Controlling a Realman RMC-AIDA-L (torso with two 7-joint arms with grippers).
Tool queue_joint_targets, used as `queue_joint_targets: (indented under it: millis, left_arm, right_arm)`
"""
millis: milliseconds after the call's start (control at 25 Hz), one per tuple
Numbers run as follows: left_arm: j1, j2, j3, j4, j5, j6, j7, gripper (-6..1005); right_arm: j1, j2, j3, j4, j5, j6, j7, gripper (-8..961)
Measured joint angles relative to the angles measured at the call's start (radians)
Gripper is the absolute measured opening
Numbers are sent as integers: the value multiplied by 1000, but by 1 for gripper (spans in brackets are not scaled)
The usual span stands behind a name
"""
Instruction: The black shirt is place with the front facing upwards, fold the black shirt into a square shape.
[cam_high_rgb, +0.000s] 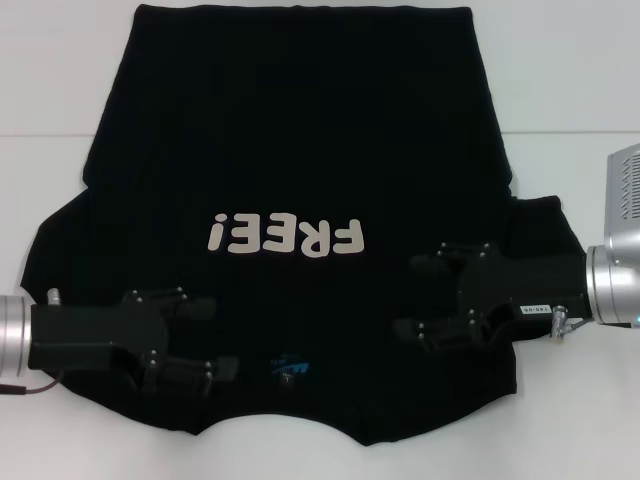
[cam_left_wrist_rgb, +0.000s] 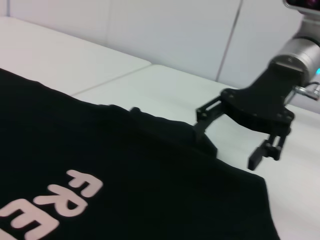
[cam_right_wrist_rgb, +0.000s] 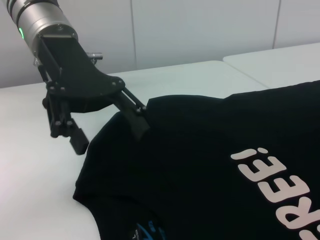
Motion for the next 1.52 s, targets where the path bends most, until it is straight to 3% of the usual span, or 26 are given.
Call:
queue_joint_targets:
  millis: [640,760,960,1120,1240,1520]
  left_arm:
    - [8,10,-32,5,0,30,-63,933]
    - [1,34,-118,2,-1,-8,-290,933]
    - [-22,124,-158,-15,11,-59,-734,933]
    - [-25,176,-198,-10,101,-176,-1043,933]
    - [-25,188,-232,-14,158,-243,-1125,933]
    - [-39,177,-222,-79,229,-400,-1149,932]
  right_arm:
    - [0,6,0,1,1,7,6,938]
    - [0,7,0,0,3,17,31,938]
    - [0,7,-5,-1,1,45,74,938]
    - [1,7,-6,-2,0,52,99,937]
    - [2,7,-6,-5,0,53,118,937]
    - [8,6,-6,-6,0,60,142,937]
